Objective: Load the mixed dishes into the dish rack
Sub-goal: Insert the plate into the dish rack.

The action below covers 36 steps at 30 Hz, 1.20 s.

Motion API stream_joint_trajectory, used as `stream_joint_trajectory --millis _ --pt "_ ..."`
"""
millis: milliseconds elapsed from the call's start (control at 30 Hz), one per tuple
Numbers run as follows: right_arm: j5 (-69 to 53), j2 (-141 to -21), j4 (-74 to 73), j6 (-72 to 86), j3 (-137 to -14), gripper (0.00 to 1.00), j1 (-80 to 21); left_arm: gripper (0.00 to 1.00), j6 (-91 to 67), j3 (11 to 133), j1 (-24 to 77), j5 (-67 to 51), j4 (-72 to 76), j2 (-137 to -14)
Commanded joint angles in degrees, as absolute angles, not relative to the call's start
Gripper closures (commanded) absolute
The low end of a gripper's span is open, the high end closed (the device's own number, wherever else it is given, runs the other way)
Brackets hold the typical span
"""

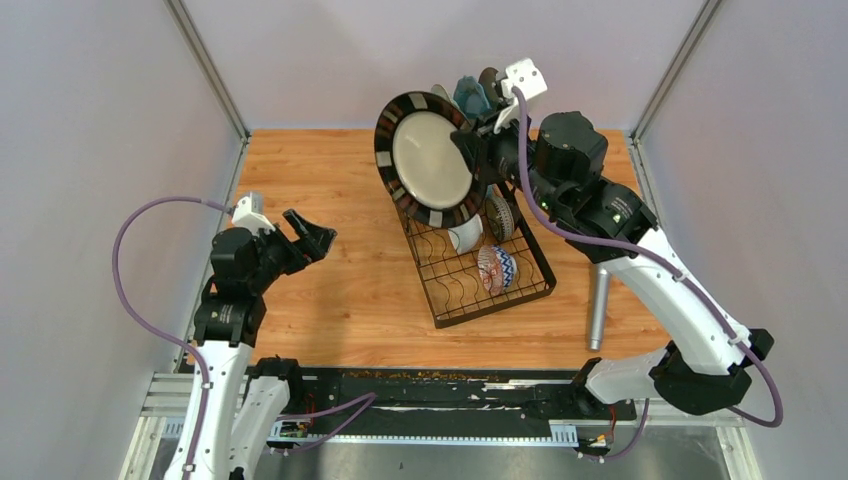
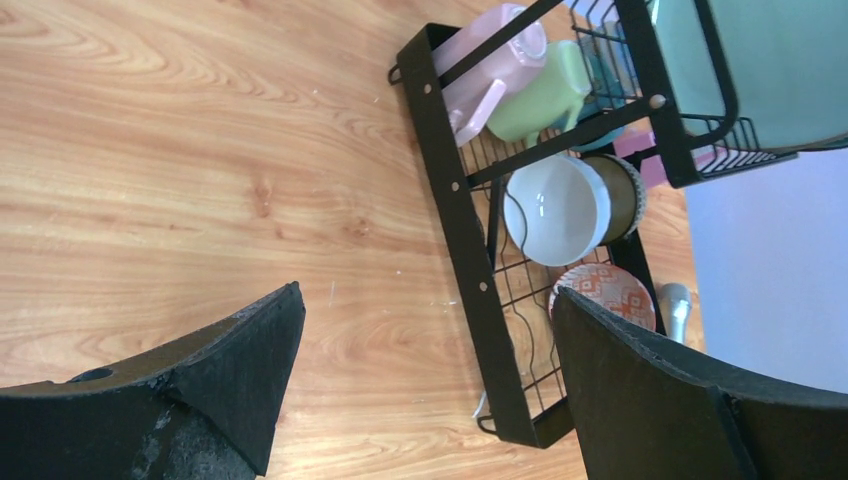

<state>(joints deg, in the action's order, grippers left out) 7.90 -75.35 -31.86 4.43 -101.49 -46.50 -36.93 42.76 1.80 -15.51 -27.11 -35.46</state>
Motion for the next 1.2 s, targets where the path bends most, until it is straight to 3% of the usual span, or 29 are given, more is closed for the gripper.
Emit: stream_joint_trajectory --millis 0,367,1167 --pt "22.41 -78.45 -14.69 -4.00 -109.44 1.00 -49.68 0.00 -36.06 43.79 1.93 -13.45 -28.17 -36.47" --pt "40.38 -92.78 -6.95 -19.21 -119.84 1.00 -52.34 0.00 -35.83 43.87 1.89 -14.22 -29.08 -38.29" --pt "44.15 -102.12 -5.01 -23.05 -121.68 1.00 -49.11 0.00 -36.29 41.85 1.91 -16.63 -27.15 -40.46"
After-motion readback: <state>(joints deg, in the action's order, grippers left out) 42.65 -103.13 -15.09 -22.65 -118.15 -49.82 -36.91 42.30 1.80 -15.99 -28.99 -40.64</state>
